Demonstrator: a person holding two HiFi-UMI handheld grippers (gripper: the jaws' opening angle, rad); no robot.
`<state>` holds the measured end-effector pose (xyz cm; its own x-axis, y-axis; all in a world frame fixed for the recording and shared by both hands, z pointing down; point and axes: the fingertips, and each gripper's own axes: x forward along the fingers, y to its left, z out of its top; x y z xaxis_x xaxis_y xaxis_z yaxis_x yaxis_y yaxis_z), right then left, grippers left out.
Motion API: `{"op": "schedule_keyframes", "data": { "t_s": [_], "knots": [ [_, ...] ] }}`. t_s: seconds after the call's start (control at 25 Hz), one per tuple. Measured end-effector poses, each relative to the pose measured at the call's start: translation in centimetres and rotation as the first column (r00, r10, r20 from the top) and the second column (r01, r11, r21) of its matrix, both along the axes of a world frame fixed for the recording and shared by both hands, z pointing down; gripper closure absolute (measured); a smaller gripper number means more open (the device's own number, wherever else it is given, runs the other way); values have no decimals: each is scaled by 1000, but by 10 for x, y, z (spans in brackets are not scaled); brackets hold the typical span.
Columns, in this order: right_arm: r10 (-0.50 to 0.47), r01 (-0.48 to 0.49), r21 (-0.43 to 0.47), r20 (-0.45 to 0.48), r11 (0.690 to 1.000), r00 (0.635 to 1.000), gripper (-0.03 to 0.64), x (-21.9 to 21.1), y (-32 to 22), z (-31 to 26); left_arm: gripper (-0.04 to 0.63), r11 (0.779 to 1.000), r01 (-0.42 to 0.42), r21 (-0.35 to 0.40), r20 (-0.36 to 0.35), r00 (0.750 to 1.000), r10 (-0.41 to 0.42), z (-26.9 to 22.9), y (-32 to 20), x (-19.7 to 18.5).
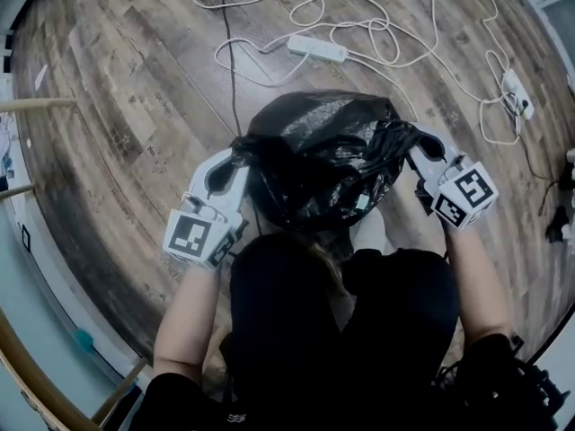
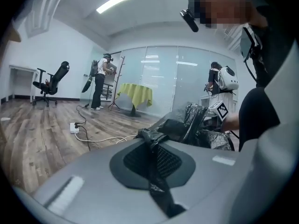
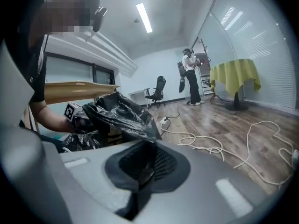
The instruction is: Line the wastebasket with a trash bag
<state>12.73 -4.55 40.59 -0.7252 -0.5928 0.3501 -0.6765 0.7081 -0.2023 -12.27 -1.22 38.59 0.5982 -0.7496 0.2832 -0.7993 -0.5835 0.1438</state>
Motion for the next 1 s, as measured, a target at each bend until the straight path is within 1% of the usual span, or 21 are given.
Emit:
{"op": "schedule_keyframes", "data": {
  "t_s": [0.04,0.12,0.24,0.36,0.44,0.68,0.84,1.0],
  "knots": [
    [2,-2,-12,5,1000,1000,615,0,-3,2,592,1000,11,7,-13,1000,-10,2,-3,-2],
    [11,-11,-51,13,999,1000,615,0,-12,7,592,1000,19,13,-10,1000,-19,8,-10,-5],
    [28,-26,-129,18,991,999,615,0,-27,20,592,1000,17,-14,9,1000,-17,20,-19,-7],
    [44,-37,-199,33,979,998,615,1,-38,37,592,999,29,-37,14,1000,-28,33,-28,-12],
    [49,-40,-217,38,975,998,615,3,-44,45,592,998,44,-45,20,999,-43,42,-35,-17],
    [37,-33,-219,10,975,999,615,6,-53,73,592,994,67,-91,46,997,-63,73,-52,-23],
    [63,-59,-274,7,960,998,615,15,-56,97,592,987,84,-140,62,995,-76,96,-54,-29],
    [75,-72,-336,-2,939,997,615,21,-56,122,592,979,78,-186,87,994,-62,117,-55,-32]
  ]
}}
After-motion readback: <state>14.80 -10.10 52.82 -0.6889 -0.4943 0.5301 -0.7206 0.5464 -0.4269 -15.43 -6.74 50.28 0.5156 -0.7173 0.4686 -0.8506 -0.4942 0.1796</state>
